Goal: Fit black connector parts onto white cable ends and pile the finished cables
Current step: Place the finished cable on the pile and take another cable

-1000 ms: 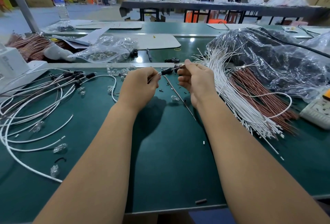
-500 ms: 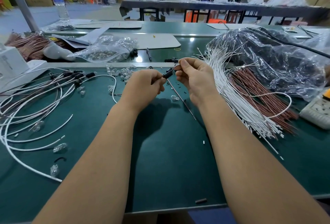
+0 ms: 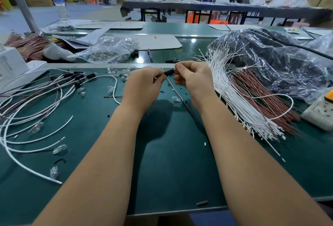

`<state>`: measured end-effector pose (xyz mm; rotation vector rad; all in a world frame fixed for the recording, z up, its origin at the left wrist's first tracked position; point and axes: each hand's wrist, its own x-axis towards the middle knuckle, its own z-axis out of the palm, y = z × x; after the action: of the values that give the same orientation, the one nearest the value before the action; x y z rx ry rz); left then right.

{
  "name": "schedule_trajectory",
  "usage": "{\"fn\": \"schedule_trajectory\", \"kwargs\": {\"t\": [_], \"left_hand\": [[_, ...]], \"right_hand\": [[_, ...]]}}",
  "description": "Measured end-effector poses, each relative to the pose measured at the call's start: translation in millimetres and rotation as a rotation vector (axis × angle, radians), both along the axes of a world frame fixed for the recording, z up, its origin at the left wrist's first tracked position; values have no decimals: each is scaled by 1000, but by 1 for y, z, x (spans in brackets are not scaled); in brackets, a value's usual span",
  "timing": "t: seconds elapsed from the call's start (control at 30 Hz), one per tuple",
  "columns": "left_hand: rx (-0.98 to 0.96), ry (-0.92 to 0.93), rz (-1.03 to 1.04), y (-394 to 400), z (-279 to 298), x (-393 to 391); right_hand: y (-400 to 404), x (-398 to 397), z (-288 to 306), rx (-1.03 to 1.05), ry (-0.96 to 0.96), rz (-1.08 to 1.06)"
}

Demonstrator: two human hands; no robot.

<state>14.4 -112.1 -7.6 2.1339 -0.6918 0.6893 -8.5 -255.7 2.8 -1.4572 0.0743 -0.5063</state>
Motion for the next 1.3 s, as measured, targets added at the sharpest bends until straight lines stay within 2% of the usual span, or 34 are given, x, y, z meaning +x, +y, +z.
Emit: {"fn": "schedule_trajectory", "kwargs": {"t": [0.1, 0.27, 0.5, 0.67, 0.9, 1.3], "left_hand": [[-46, 27, -2, 0, -1, 1], [-101, 103, 6, 1, -3, 1], [-98, 120, -7, -1, -3, -1], [-96, 152, -46, -4, -4, -1], [-182, 218, -81, -8, -4, -1], [-140, 209, -88, -7, -6, 2]], "right_hand": [[1, -1, 0, -11, 20, 20], [-1, -3, 4, 110, 26, 104], [0, -2, 1, 79, -20, 49], [1, 1, -1, -5, -22, -5], [1, 0, 1, -85, 0, 31], [3, -2, 1, -253, 28, 25]]}}
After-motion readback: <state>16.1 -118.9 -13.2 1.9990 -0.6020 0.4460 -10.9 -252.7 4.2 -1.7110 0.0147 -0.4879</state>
